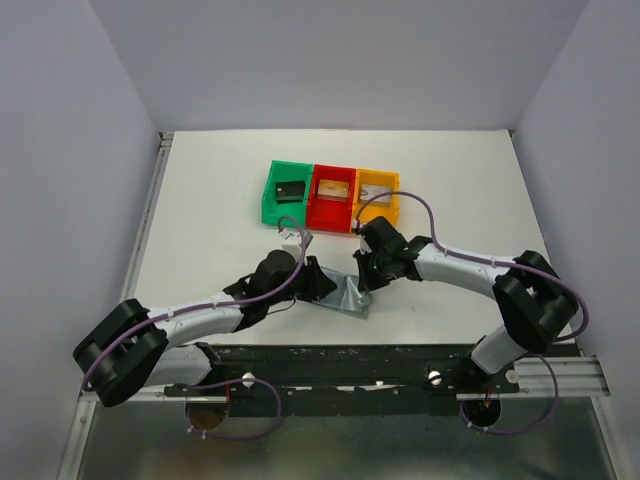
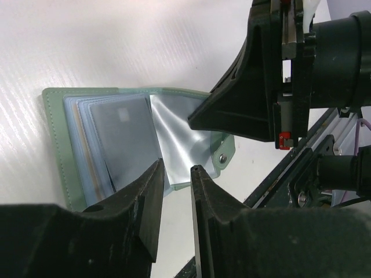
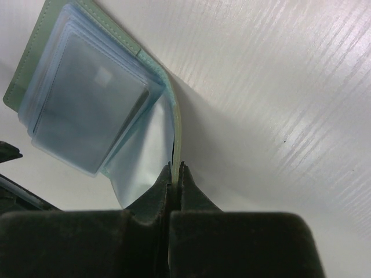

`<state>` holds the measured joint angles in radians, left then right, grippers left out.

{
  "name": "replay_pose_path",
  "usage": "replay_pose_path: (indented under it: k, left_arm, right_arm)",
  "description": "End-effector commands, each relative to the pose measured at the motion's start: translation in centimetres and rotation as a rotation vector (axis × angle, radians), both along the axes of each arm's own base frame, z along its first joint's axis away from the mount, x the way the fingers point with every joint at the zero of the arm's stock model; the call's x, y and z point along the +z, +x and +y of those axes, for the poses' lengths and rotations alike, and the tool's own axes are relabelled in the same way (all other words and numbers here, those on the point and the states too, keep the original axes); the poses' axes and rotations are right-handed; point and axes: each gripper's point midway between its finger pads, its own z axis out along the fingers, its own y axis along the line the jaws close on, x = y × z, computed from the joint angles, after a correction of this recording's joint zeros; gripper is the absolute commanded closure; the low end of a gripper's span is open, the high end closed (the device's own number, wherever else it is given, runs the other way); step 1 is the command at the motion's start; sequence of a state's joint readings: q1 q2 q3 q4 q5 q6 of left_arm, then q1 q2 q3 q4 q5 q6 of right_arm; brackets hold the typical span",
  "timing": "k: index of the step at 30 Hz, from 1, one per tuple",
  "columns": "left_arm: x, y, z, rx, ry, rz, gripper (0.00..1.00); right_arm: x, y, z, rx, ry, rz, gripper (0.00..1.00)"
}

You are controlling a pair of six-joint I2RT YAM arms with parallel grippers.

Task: Take the credit cards out of the card holder
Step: Place the card holder at the center of the board.

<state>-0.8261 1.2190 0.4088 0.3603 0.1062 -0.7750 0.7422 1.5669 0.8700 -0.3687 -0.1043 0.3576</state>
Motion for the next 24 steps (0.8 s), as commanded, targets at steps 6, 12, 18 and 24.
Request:
replay_pose_path:
  k: [6,12,18,24]
  left_arm:
    - [-1.3,-0.3,0.1,-0.003,0.001,0.018,0.65]
    - [-2.2,-0.3,0.5,0.018,0.026,0.032,0.67]
    - [-2.7,0.0,1.0,0.039,0.053,0.04,0.7]
    - [-2.7,-0.1,1.2,0.048,0.055,0.038,0.71]
  right_arm:
    - [-0.8,0.9,0.5,0.077,-0.052,0.009,0.99]
    - [-0.4,1.7,0.2,0.079,-0.089,-0.006,0.9]
    - [0.4,1.8,-0.8,0.059,-0.12,-0.032,0.67]
    - [2.0,1.9,-1.3,0.05,-0.131,-0.061,0.56]
